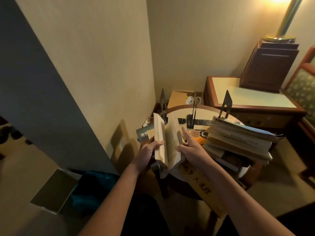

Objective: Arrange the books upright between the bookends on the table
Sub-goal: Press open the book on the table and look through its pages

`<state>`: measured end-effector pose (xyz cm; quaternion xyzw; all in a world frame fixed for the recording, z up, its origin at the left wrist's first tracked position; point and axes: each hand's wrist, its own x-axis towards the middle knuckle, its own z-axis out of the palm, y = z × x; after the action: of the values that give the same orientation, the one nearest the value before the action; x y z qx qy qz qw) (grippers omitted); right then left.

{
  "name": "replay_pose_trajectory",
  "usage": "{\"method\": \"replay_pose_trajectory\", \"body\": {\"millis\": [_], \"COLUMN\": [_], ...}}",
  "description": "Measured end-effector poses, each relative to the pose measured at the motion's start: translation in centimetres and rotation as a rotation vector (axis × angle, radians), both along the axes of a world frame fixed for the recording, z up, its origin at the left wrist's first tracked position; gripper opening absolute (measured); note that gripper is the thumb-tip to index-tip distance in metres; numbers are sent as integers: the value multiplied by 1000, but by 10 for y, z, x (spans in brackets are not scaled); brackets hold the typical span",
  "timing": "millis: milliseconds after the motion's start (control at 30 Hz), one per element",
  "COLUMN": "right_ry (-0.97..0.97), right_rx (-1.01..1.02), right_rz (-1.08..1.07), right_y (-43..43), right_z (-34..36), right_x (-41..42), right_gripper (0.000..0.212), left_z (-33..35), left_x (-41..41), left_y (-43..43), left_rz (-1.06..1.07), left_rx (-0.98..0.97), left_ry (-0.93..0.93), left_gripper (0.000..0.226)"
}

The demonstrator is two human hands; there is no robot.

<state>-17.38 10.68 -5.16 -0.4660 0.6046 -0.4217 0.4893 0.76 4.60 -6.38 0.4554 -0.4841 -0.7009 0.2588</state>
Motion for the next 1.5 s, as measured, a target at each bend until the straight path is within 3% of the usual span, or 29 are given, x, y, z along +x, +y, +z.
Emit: {"method": "replay_pose_trajectory", "body": {"millis": [67,167,300,400,500,867,1000,1367,1500], "right_ry": [-12,-31,-78,29,99,-93,-109,-51,-35], "right_rx": [47,114,195,306,365,402,413,327,263], "right_rz": [26,5,-60,-85,-130,-288,-337,-217,-188], "right_y": [-1,1,2,10,15,14,14,23,26], "right_z": [1,-1,-18,-33,-47,-75,-77,-78,-79], "right_x": [-5,-12,-31,-42,-45,-41,-34,-45,-45], "right_gripper": [91,93,88,81,77,84,73,79,70], "left_z": [2,7,19,20,19,14,11,12,14], "left_x": [-7,-15,-5,11,13,-2,-4,-3,-3], "left_y": [1,2,-8,-12,-8,-6,-6,-4,-3], "left_rz": [5,27,-26,5,28,37,30,32,49], "left_rx": [-6,-126,-340,-410,-426,-410,-396,-389,-367], "left_ry": [-117,-243,-320,-349,-363,-348,-330,-308,-317], "left_gripper": [69,42,81,84,75,67,67,64,60]}}
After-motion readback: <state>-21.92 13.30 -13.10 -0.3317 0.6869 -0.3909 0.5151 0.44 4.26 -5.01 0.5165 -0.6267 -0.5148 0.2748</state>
